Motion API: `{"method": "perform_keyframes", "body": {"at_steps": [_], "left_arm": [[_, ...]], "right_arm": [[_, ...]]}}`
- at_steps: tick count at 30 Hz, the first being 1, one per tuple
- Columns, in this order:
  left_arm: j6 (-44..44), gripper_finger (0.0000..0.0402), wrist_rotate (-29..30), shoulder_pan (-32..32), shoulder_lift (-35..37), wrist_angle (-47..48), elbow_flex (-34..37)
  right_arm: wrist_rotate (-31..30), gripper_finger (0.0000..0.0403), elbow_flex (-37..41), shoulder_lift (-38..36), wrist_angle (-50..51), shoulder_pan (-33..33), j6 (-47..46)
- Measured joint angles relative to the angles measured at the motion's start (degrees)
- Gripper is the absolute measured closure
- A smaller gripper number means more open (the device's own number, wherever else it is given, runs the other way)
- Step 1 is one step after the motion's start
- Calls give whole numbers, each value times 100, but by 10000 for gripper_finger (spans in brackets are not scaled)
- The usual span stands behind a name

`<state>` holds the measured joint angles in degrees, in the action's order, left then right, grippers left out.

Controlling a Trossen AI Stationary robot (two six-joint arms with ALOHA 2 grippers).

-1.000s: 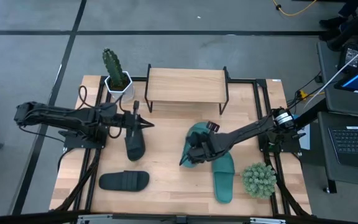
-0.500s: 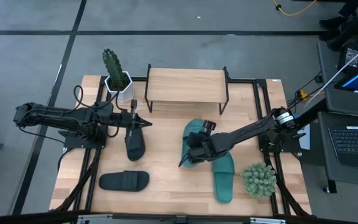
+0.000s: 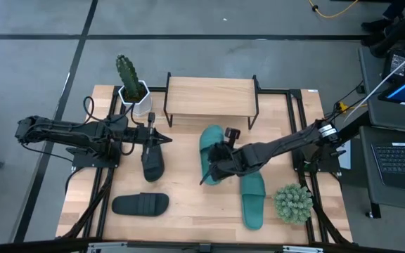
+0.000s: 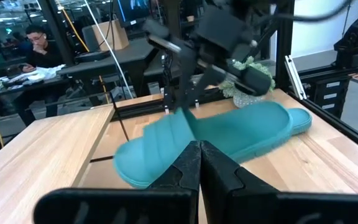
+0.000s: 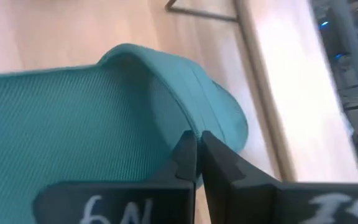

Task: Pick and place slides into the shelf
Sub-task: Put the green slipper on the shelf

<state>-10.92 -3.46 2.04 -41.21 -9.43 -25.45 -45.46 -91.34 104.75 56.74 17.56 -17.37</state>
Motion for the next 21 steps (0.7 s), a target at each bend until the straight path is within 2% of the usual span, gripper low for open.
{"method": "perform_keyframes", "body": {"at_steps": [10, 15, 21], "left_arm": [[-13, 401, 59, 0, 0, -2, 0], [-15, 401, 311, 2, 0, -4, 0], [-7, 401, 330, 2, 153, -27, 0]], "right_arm": [[-445, 393, -518, 0, -122, -340, 763], [-459, 393, -595, 0, -521, -537, 1333], [-438, 393, -611, 0, -1285, -844, 2288]]}}
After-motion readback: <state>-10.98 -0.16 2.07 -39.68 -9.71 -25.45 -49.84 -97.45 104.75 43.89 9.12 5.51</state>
